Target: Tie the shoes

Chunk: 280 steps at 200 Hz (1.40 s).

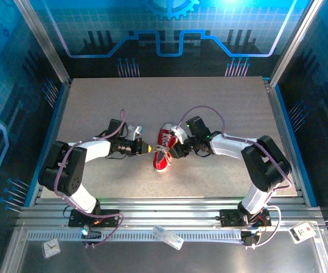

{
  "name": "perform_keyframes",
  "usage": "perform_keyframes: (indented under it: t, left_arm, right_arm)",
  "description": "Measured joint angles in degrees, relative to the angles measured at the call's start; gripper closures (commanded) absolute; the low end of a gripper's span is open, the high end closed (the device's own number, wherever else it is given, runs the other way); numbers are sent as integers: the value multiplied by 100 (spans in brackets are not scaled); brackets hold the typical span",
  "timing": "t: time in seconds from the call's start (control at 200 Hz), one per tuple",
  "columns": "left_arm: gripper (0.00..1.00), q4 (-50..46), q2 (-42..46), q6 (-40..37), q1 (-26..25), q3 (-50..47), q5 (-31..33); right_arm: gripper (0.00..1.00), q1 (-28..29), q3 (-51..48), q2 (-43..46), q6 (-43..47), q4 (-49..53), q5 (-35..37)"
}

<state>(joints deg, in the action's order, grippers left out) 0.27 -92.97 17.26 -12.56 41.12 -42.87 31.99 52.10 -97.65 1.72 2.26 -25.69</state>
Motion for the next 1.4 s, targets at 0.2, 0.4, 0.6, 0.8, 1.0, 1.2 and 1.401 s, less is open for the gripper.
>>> perform_keyframes:
  t: [0.2,0.4,0.6,0.8,1.0,1.2,1.401]
  left_arm:
    - [100,2,0,42,0,0,0]
    - [100,0,0,42,0,0,0]
    - [100,-2,52,42,0,0,2]
    - [100,-9,262,39,42,0,2]
    - [100,-96,463,22,195,0,11]
    - [100,-227,551,-55,286,0,20]
    - [100,-334,662,-90,398,-2,61]
  right_arm:
    - [63,39,127,-199,101,9,-13]
    - [97,85,201,-310,225,85,-74]
    - [100,96,186,-264,304,133,-46]
    - [100,85,-31,48,330,142,35]
    - [100,9,-70,155,330,208,131]
    - [100,-55,-269,164,328,262,168]
    - [100,-162,-380,240,275,308,378]
